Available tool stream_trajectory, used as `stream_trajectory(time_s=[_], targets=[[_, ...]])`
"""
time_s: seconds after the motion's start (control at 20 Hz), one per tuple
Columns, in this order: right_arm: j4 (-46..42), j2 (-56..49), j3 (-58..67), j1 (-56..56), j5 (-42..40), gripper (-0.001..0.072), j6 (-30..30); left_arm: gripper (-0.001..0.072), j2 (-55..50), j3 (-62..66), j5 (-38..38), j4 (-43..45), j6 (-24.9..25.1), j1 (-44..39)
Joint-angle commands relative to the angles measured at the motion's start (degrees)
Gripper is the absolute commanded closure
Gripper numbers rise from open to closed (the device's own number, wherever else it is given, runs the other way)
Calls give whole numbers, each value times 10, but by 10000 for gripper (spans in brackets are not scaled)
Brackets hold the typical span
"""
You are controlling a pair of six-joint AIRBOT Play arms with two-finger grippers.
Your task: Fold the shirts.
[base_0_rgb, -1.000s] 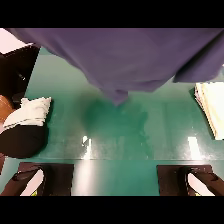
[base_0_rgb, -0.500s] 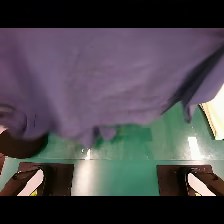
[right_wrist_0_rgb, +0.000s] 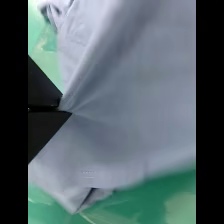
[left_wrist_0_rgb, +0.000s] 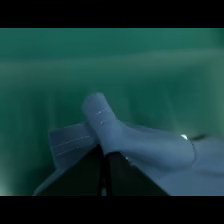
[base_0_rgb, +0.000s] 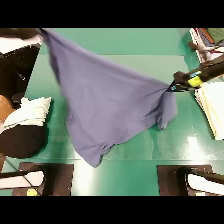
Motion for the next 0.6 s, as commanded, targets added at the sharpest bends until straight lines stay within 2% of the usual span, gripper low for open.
stream_trajectory(time_s=[0.0, 0.05, 0.1, 0.15, 0.2, 0.4, 0.55], targets=[[6, -101, 8, 2, -50, 692, -29, 681, -108, -22, 21, 35, 4, -33], [7, -122, 32, 0, -55, 691, -29, 680, -122, -22, 22, 35, -2, -30], [7, -141, 60, -2, -55, 678, -29, 568, -126, -22, 21, 39, -6, -25], [7, -156, 89, -7, -50, 505, -29, 210, -124, -21, 17, 41, -13, -17], [7, -165, 115, -10, -43, 370, -29, 56, -121, -17, 3, 40, -24, -7], [5, -136, 147, -26, -21, 370, -40, 56, -87, -25, -132, 41, -23, 54], [6, -68, 73, -27, -30, 370, -48, 57, -9, -148, -141, 47, -12, 72]])
